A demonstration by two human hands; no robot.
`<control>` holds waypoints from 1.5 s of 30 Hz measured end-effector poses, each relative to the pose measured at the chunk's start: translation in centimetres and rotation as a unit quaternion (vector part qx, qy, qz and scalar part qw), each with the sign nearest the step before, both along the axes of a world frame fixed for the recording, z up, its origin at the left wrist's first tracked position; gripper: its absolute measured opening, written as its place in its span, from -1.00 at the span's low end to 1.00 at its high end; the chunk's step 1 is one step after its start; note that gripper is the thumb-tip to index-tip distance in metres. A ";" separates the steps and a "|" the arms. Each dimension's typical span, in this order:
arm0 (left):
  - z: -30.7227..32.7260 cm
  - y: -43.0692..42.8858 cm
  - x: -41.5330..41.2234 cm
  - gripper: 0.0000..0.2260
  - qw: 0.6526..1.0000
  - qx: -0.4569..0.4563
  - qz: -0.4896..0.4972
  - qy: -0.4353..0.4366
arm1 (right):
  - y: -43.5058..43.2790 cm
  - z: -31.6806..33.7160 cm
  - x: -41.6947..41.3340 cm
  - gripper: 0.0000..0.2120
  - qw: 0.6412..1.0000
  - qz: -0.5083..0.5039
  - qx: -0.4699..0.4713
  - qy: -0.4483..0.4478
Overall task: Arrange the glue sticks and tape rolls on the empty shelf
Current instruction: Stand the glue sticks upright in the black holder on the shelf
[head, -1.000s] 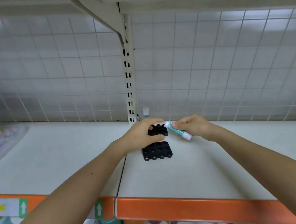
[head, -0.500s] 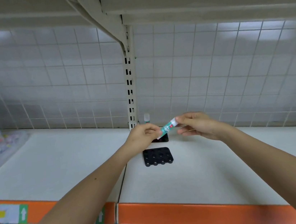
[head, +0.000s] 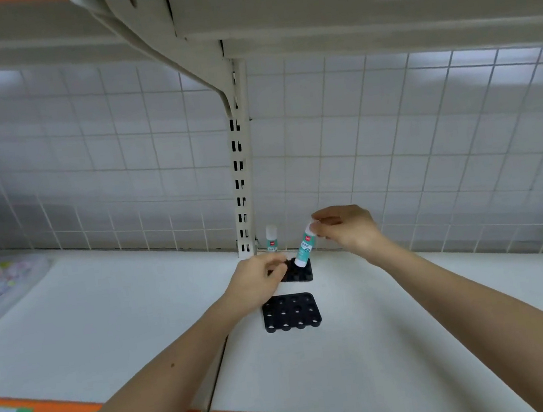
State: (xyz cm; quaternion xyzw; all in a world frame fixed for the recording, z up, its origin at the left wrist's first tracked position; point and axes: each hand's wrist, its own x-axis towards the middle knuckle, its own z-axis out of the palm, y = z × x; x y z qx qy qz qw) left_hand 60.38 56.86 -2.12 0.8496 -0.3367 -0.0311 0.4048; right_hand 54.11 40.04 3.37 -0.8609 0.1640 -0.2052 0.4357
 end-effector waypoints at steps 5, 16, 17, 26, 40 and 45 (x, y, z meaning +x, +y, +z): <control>-1.5 0.0 1.2 -0.69 0.976 0.188 -0.058 -0.090 | 0.6 -0.3 3.0 -0.75 0.996 -0.018 -0.083 0.002; -0.9 -0.4 2.3 -0.67 0.943 0.284 -0.088 -0.151 | 1.6 -0.9 6.1 -0.73 0.989 0.054 -0.127 0.049; -0.9 -0.4 2.3 -0.66 0.941 0.285 -0.088 -0.158 | 1.6 -1.0 6.2 -0.73 0.989 0.054 -0.126 0.051; -0.6 -0.6 2.0 -0.67 0.930 0.301 -0.091 -0.191 | 1.7 -1.8 6.8 -0.75 0.987 0.061 -0.137 0.052; 0.0 -0.2 1.7 -0.66 0.964 0.229 -0.092 -0.102 | 1.3 -1.8 3.9 -0.47 0.995 0.039 -0.018 0.095; -0.6 -1.8 -1.0 -0.68 0.971 0.147 -0.073 -0.173 | -2.1 -2.6 -1.5 -0.63 0.994 0.004 -0.043 0.099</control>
